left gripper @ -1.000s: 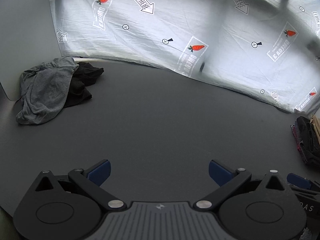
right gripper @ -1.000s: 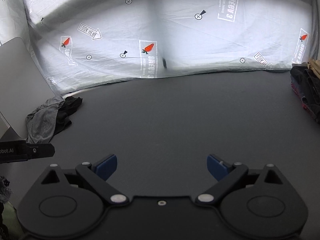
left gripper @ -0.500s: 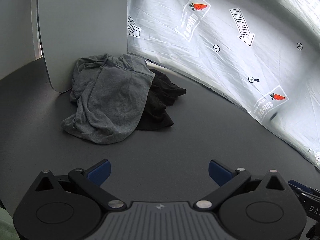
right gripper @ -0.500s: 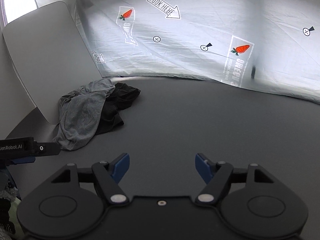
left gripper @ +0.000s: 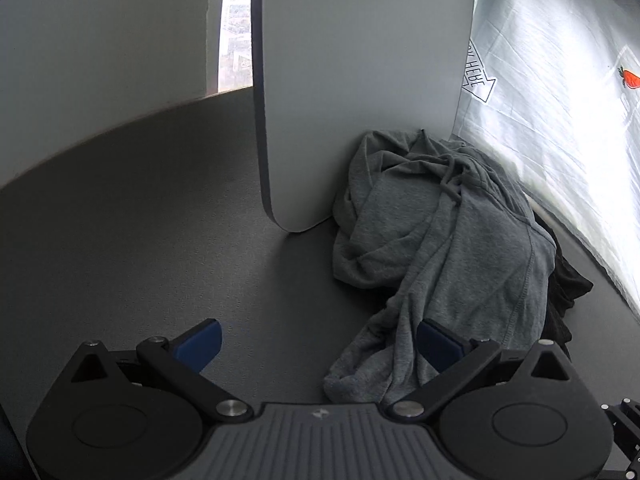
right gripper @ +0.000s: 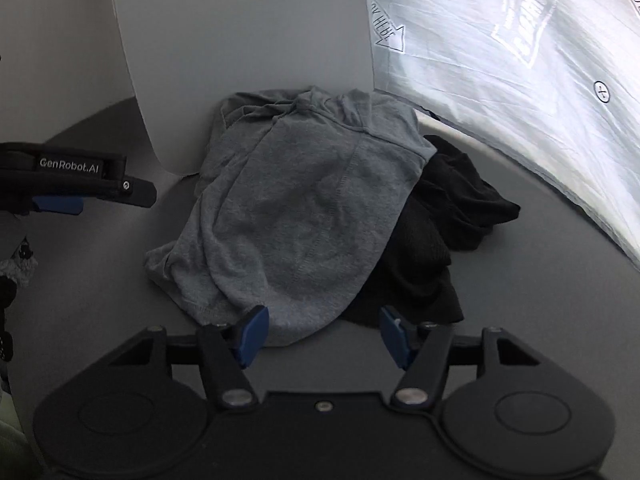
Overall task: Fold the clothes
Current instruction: 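Move both grippers toward the crumpled grey hoodie, then grasp the grey hoodie with the right gripper and lift it high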
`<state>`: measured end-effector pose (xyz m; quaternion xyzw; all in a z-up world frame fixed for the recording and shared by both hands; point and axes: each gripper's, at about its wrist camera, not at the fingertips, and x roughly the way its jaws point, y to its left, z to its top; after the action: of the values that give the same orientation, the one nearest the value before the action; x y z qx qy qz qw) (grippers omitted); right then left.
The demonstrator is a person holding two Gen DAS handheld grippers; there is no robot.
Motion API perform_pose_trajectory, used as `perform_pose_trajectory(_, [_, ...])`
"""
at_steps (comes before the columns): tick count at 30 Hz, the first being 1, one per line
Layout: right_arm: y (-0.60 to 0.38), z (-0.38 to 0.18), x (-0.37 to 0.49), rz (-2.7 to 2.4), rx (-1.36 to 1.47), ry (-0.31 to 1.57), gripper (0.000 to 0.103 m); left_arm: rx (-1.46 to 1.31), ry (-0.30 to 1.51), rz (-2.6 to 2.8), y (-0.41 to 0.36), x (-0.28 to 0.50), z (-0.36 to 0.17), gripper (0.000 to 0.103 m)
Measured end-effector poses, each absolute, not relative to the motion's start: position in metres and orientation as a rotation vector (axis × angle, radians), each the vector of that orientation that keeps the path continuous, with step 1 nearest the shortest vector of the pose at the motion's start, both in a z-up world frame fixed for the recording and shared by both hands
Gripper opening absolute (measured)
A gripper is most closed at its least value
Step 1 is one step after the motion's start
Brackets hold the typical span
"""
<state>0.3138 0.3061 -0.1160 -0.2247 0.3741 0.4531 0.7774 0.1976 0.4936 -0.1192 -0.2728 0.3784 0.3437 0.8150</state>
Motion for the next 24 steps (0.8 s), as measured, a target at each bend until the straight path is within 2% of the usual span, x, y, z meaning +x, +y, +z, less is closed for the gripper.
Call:
perform_pose_trajectory(3, [0.341,-0.145,0.298,1.048,-0.627,0.759,0.060,-0.655,0.825,0.771,0.508,0.188,-0.131,0.102])
perform_pose_trajectory(5, [0.356,-0.161,0.291,1.036,-0.683,0.712,0.067,-0.670,0.822,0.780,0.509,0.184,-0.133,0.102])
perform_pose_trajectory(6, [0.357,-0.163,0.293,1.036,-0.677,0.702,0.074,-0.669,0.822,0.781,0.509,0.184,-0.133,0.102])
perform_pose_trajectory(7, [0.355,-0.163,0.295,1.058,-0.657,0.705,0.067,-0.663,0.823,0.783,0.508,0.184,-0.133,0.102])
perform_pose_trajectory(8, [0.352,-0.161,0.299,1.099,-0.630,0.724,0.052,-0.658,0.824,0.784,0.506,0.184,-0.133,0.102])
perform_pose_trajectory(9, [0.351,-0.159,0.298,1.067,-0.644,0.704,0.012,-0.654,0.822,0.781,0.504,0.185,-0.131,0.102])
perform_pose_trajectory(10, [0.351,-0.157,0.297,1.027,-0.664,0.678,0.007,-0.651,0.816,0.776,0.501,0.186,-0.128,0.102])
perform_pose_trajectory(12, [0.343,-0.148,0.287,0.961,-0.774,0.505,0.007,-0.638,0.790,0.756,0.492,0.186,-0.118,0.102])
perform_pose_trajectory(15, [0.313,-0.111,0.276,0.759,-0.886,0.138,0.006,-0.586,0.740,0.734,0.474,0.184,-0.097,0.103])
perform_pose_trajectory(18, [0.271,-0.056,0.285,0.511,-0.884,-0.136,0.006,-0.536,0.684,0.694,0.448,0.180,-0.073,0.103])
perform_pose_trajectory(24, [0.179,0.056,0.310,0.136,-0.825,-0.495,0.006,-0.450,0.565,0.621,0.372,0.160,-0.023,0.103])
